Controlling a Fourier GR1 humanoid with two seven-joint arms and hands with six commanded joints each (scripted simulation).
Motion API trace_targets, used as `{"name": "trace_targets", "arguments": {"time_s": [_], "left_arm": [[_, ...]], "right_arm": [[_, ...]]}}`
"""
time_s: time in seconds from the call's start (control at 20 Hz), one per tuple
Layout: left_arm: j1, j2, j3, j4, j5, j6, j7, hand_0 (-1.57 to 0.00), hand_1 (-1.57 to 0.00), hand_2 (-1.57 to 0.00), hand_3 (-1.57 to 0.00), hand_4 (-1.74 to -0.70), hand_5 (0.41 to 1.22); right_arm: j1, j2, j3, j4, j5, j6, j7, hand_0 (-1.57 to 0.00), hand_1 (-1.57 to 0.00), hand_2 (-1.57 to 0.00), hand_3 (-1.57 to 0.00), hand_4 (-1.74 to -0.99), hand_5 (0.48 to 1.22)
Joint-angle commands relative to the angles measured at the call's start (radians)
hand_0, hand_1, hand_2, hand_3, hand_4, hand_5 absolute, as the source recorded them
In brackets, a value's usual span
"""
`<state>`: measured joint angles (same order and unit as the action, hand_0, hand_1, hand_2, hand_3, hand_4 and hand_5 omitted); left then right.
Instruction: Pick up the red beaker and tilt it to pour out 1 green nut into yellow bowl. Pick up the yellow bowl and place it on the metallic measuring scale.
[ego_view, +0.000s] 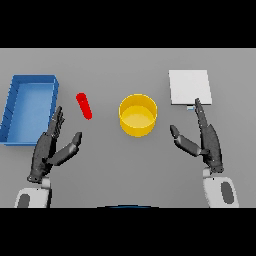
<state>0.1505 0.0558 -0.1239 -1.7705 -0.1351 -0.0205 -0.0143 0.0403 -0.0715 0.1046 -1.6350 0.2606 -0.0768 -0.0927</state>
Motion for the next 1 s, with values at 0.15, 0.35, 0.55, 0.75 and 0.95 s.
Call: {"name": "trace_targets", "arguments": {"time_s": [0.15,0.35,0.55,0.75,0.95], "left_arm": [[0.013,0.009,-0.023,-0.034,-0.017,-0.010,0.075,0.00,0.00,0.00,0.00,-1.14,0.652],[-0.068,0.003,0.000,0.080,-0.018,-0.006,0.094,0.00,0.00,0.00,0.00,-1.14,0.647],[-0.186,0.010,0.050,0.229,0.005,-0.013,0.070,0.00,0.00,0.00,0.00,-1.18,0.650],[-0.316,0.014,0.081,0.387,-0.003,-0.012,0.057,0.00,0.00,0.00,0.00,-1.18,0.637],[-0.396,0.014,0.091,0.489,-0.010,-0.019,0.005,0.00,0.00,0.00,0.00,-1.20,0.646]], "right_arm": [[0.017,-0.015,0.000,-0.030,-0.021,0.029,-0.005,0.00,0.00,0.00,0.00,-1.118,0.600],[0.008,-0.016,-0.005,-0.023,-0.061,0.064,-0.013,0.00,0.00,0.00,0.00,-1.180,0.627],[0.013,-0.013,-0.010,-0.039,-0.086,0.077,-0.020,0.00,0.00,0.00,0.00,-1.215,0.628],[0.022,-0.009,-0.006,-0.032,-0.088,0.084,-0.016,0.00,0.00,0.00,0.00,-1.229,0.626],[0.018,-0.013,-0.002,-0.040,-0.071,0.075,-0.020,0.00,0.00,0.00,0.00,-1.218,0.626]]}}
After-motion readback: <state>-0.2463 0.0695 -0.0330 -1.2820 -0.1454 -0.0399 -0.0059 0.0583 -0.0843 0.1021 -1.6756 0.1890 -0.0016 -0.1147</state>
